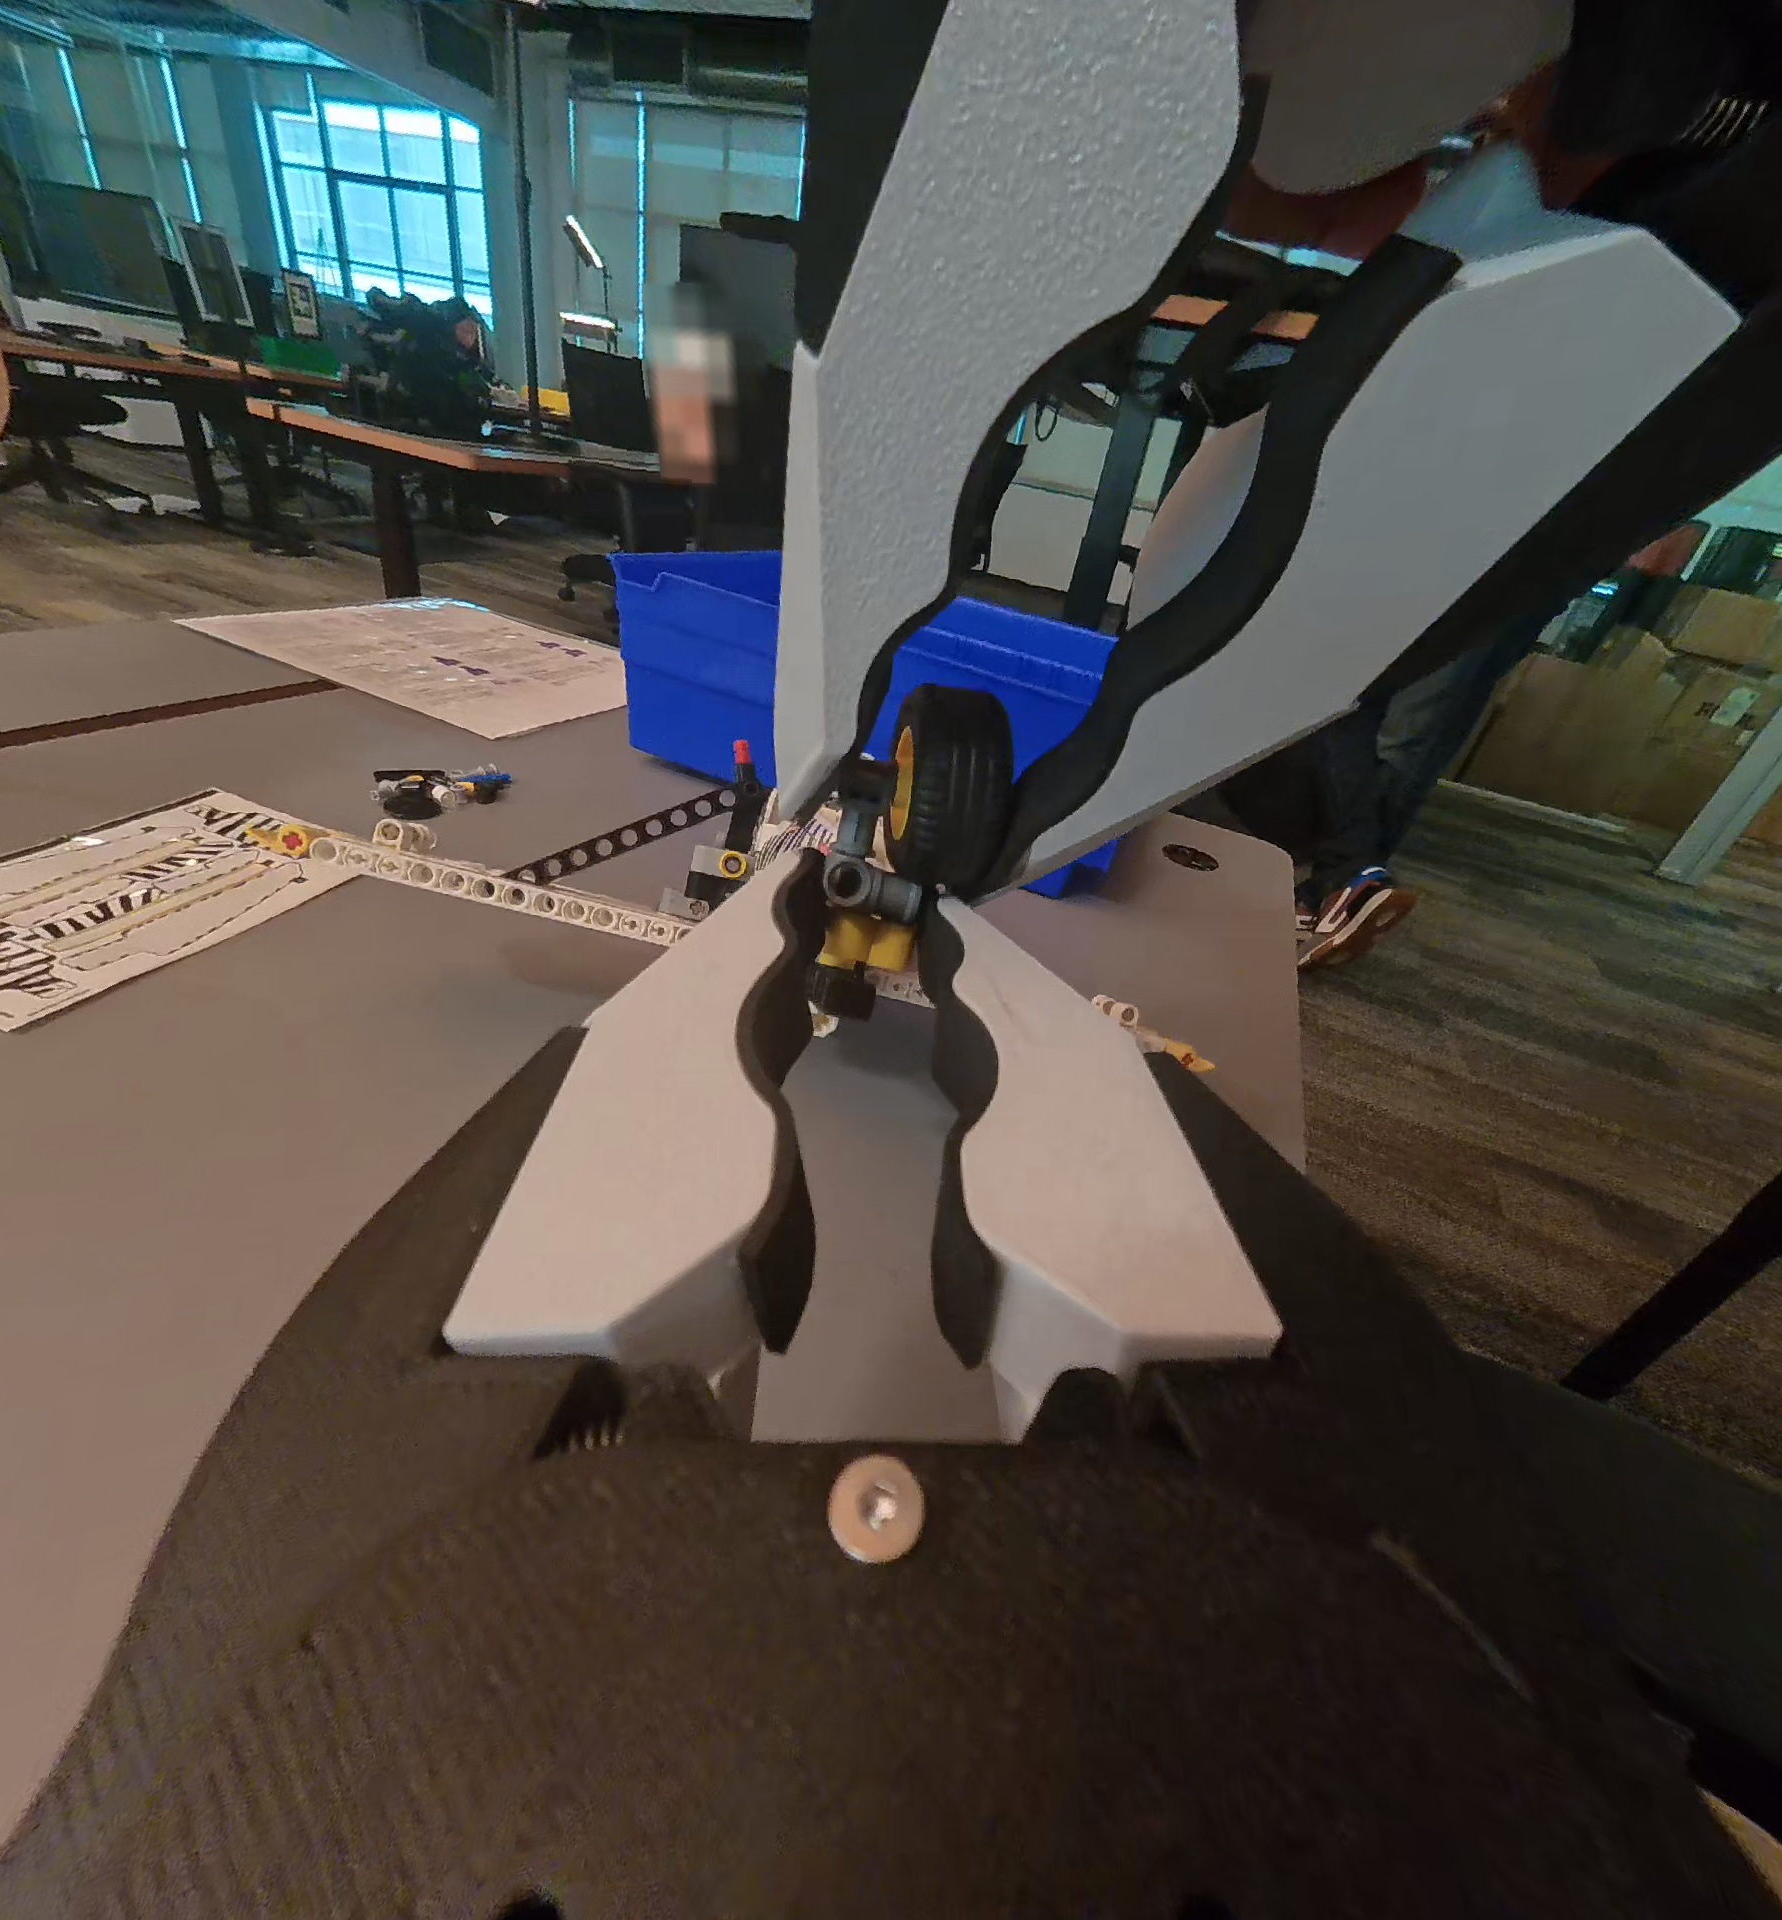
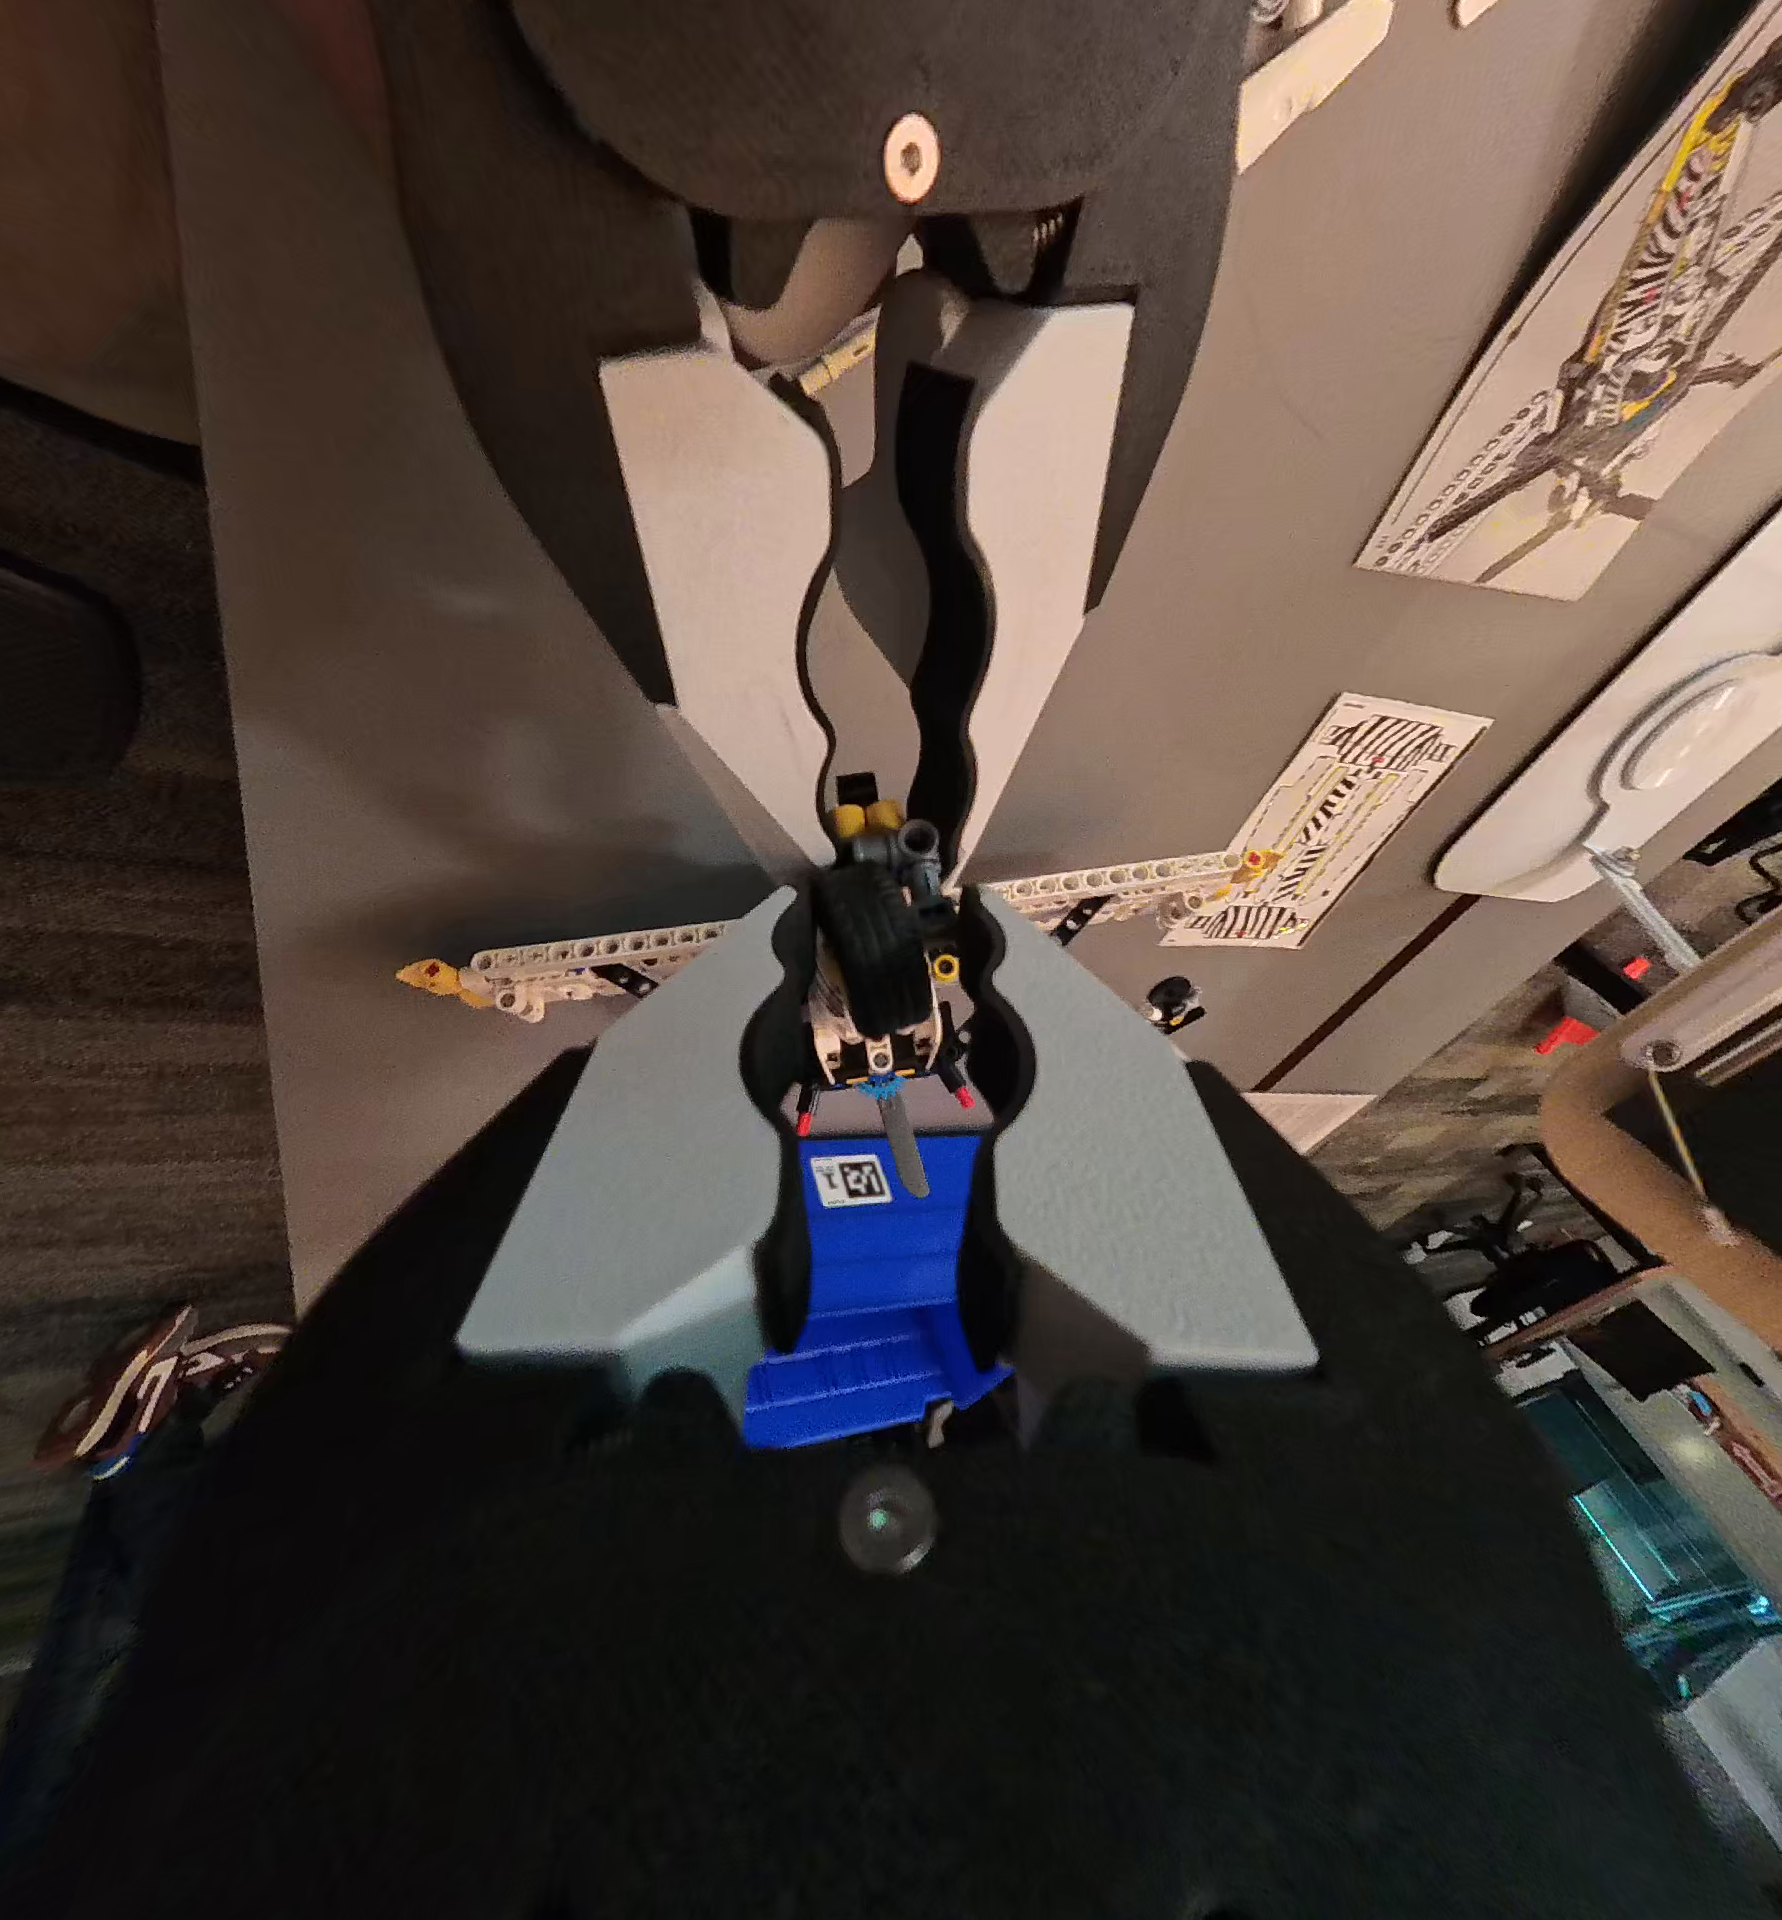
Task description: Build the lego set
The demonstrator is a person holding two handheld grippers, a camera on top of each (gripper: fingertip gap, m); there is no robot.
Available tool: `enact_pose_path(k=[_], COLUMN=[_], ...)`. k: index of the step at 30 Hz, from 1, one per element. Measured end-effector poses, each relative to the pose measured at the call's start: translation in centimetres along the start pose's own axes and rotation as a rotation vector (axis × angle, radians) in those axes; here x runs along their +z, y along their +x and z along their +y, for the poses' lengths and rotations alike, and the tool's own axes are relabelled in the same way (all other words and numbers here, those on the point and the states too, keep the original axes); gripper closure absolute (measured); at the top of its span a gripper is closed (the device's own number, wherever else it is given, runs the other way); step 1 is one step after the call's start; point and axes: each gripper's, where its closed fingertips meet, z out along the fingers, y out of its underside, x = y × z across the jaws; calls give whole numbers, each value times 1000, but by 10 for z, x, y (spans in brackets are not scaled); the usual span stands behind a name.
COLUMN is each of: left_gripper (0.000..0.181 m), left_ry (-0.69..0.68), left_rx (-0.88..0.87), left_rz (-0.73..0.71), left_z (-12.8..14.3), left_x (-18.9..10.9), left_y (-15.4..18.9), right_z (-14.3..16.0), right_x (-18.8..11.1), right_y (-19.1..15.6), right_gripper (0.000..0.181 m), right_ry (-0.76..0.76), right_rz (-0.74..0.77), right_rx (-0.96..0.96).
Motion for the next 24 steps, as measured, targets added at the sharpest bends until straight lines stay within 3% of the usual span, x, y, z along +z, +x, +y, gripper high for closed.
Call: enact_pose_path(k=[8,12,20,24], left_gripper=[166,166,166,166], left_ry=[-9,9,25,27], left_rx=[41,16,15,42], left_rz=[14,11,6,4], left_z=[2,-1,-3,-4], left_x=[2,0,-1,-1], left_y=[5,2,4,7], right_z=[3,5,-1,5], right_x=[-1,-5,-23,-23], right_y=[-5,0,5,4], right_gripper=[155,151,145,152], right_ry=[41,100,388,502], right_rz=[38,175,497,633], right_rx=[61,181,792,968])
